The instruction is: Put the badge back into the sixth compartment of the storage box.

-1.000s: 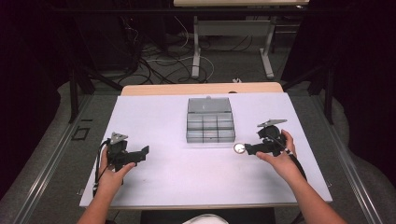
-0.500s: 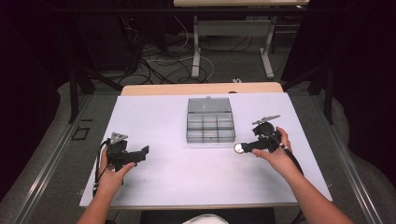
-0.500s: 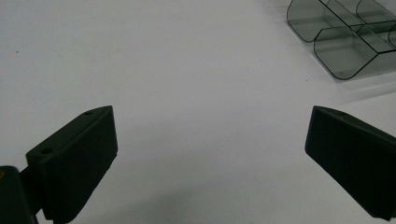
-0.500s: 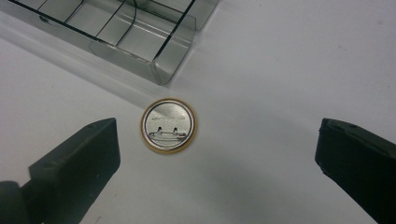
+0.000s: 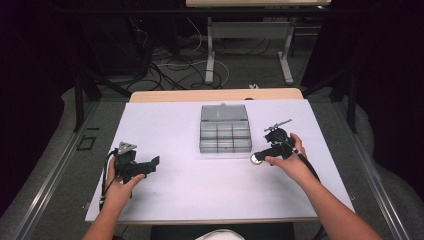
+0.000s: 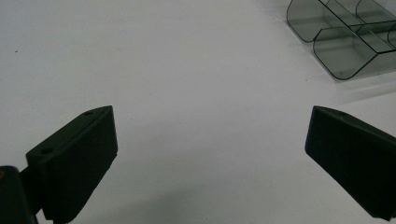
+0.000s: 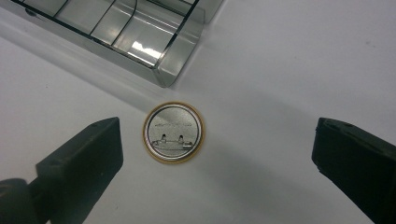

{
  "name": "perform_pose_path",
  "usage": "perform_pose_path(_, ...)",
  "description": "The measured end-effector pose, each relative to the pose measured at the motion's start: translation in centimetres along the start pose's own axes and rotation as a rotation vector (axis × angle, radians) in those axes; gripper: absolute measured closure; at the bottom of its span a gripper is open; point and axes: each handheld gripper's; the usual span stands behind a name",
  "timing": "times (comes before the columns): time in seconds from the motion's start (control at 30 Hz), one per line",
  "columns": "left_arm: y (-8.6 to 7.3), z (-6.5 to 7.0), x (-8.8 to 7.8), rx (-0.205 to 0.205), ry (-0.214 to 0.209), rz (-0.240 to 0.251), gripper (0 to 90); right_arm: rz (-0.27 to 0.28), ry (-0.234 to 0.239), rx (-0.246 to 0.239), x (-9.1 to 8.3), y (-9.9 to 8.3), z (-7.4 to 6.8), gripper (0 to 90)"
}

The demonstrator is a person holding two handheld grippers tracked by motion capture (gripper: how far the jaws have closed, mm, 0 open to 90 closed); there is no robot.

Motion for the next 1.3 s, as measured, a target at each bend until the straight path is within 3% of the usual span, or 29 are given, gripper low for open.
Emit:
perform_pose_path(0.2,0.0,0.0,0.0,0.000,-0.001,0.002,2.7,-0.036,0.026,-0.008,0.7,0.5,-0.3,6.3)
perform_pose_path(0.33,0.0,0.0,0.0,0.000,0.000,-0.001,2.6,-0.041,0.017,-0.028,1.1,0.7,-0.5,15.2)
perform_pose_path(0.6,0.0,0.0,0.0,0.000,-0.001,0.002,2.7,-0.072,0.043,-0.035,1.7,1.1,-0.9,18.2)
perform_pose_path(0.67,0.0,0.0,0.1,0.000,-0.001,0.002,2.7,-0.047,0.056,-0.041,2.1,1.1,-1.0,20.4)
perform_pose_path(0.7,0.0,0.0,0.1,0.000,-0.001,0.002,2.7,-0.087,0.053,-0.044,2.0,1.2,-1.1,21.1)
perform_pose_path(0.73,0.0,0.0,0.1,0.001,-0.001,0.002,2.7,-0.065,0.060,-0.043,2.2,1.2,-1.2,22.2)
perform_pose_path(0.77,0.0,0.0,0.1,0.000,-0.001,0.001,2.7,-0.092,0.049,-0.047,2.2,1.2,-1.3,25.3)
perform_pose_path(0.9,0.0,0.0,0.1,-0.001,-0.001,0.002,2.7,-0.100,0.051,-0.060,2.3,1.2,-1.3,28.3)
perform_pose_path(1.1,0.0,0.0,0.1,0.000,-0.001,0.001,2.7,-0.116,0.067,-0.046,2.6,1.3,-1.4,29.4)
perform_pose_path(1.17,0.0,0.0,0.1,0.000,-0.001,0.001,2.7,-0.051,0.080,-0.042,3.2,1.0,-1.5,29.7)
perform_pose_path(1.23,0.0,0.0,0.1,0.000,-0.001,0.001,2.7,-0.085,0.081,-0.049,3.1,1.1,-1.4,30.4)
perform_pose_path(1.27,0.0,0.0,0.1,0.000,-0.001,0.001,2.7,-0.185,0.067,-0.064,2.6,1.5,-1.4,30.6)
perform_pose_path(1.3,0.0,0.0,0.1,0.000,-0.001,0.001,2.7,-0.182,0.067,-0.062,2.6,1.5,-1.4,31.1)
Point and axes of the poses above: each handheld gripper's, and its own axes: x roughly forward along the jaws, y roughly out of its top, z roughly to its right, and after that the axes turned 8 degrees about -x, right-handed
